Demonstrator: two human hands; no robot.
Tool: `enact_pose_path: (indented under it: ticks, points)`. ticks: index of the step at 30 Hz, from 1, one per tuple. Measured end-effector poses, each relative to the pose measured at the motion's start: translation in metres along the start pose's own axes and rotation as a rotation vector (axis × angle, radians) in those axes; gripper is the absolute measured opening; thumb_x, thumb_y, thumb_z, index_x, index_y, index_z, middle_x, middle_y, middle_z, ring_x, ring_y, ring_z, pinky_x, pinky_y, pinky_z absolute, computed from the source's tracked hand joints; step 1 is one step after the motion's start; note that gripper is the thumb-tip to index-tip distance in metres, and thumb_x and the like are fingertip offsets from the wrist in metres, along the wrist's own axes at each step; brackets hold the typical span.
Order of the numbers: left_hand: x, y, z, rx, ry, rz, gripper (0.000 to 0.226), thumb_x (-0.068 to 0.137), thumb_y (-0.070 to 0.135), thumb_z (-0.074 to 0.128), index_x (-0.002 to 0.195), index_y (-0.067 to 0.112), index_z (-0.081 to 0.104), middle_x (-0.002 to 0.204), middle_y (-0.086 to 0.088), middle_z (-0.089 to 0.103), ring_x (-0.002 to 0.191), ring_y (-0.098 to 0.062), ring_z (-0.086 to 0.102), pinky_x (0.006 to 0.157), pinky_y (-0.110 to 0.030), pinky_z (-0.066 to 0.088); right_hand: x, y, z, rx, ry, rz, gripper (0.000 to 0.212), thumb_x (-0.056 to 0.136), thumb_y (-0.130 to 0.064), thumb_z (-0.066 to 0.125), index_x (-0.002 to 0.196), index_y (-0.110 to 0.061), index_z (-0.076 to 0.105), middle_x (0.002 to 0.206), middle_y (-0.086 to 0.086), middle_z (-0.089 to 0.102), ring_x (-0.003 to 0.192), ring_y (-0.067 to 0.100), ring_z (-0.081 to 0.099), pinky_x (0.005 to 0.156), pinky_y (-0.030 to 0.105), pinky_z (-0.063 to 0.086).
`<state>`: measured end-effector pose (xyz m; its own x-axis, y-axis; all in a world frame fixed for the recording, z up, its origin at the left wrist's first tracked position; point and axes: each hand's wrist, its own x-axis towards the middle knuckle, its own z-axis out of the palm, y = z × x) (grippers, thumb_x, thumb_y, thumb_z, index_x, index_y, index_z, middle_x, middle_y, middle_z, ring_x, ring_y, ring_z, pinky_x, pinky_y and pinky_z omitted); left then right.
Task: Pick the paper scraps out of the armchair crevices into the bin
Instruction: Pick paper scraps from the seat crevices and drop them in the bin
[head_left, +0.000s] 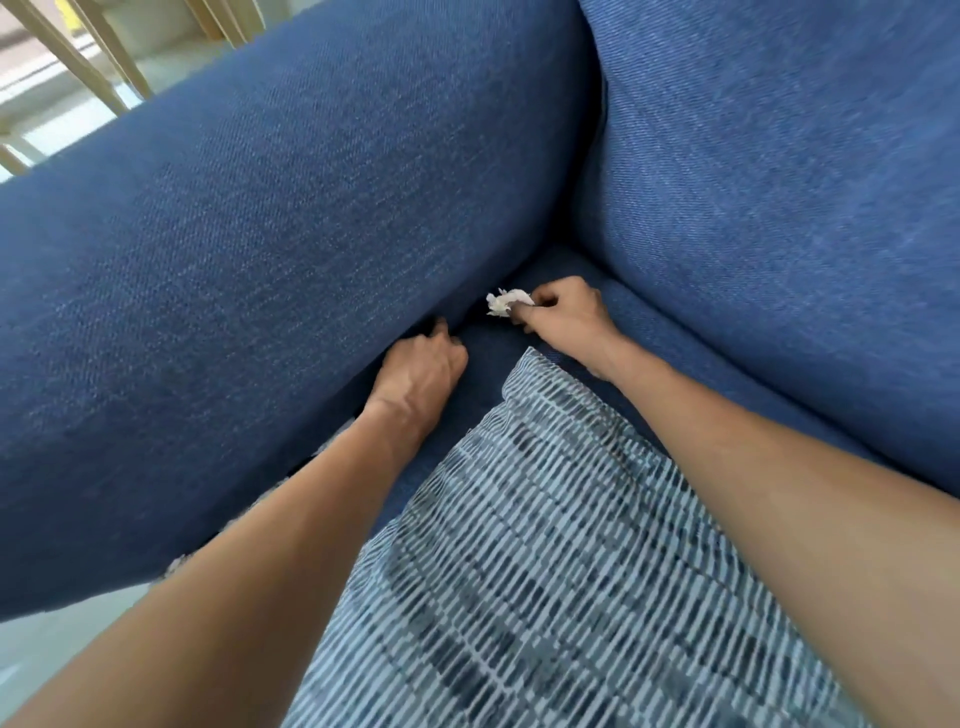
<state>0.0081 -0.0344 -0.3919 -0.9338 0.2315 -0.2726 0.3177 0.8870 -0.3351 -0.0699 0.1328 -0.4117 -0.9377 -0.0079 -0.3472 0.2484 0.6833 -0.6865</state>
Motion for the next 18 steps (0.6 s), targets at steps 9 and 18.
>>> enact_pose_path:
  ticks: [9, 18]
  points:
    - [-0.043, -0.002, -0.02, -0.259, 0.15, -0.092, 0.04, 0.098, 0.014, 0.058, 0.133, 0.008, 0.038, 0.117, -0.005, 0.06, 0.096, -0.025, 0.068, 0.064, -0.031, 0.038, -0.056, -0.014, -0.042, -0.185, 0.278, -0.167, 0.037, 0.069, -0.031, 0.076, 0.05, -0.016, 0.048, 0.056, -0.01, 0.049, 0.072, 0.021, 0.053, 0.059, 0.028, 0.036]
    - [-0.158, -0.04, -0.056, -0.555, 0.302, -0.155, 0.019, 0.103, 0.027, 0.048, 0.107, 0.009, 0.052, 0.102, -0.007, 0.058, 0.084, -0.032, 0.061, 0.068, -0.04, 0.044, -0.166, -0.075, -0.028, -0.084, 0.393, -0.305, 0.018, 0.07, -0.018, 0.066, 0.07, -0.015, 0.048, 0.06, -0.009, 0.055, 0.061, 0.015, 0.052, 0.05, 0.025, 0.035]
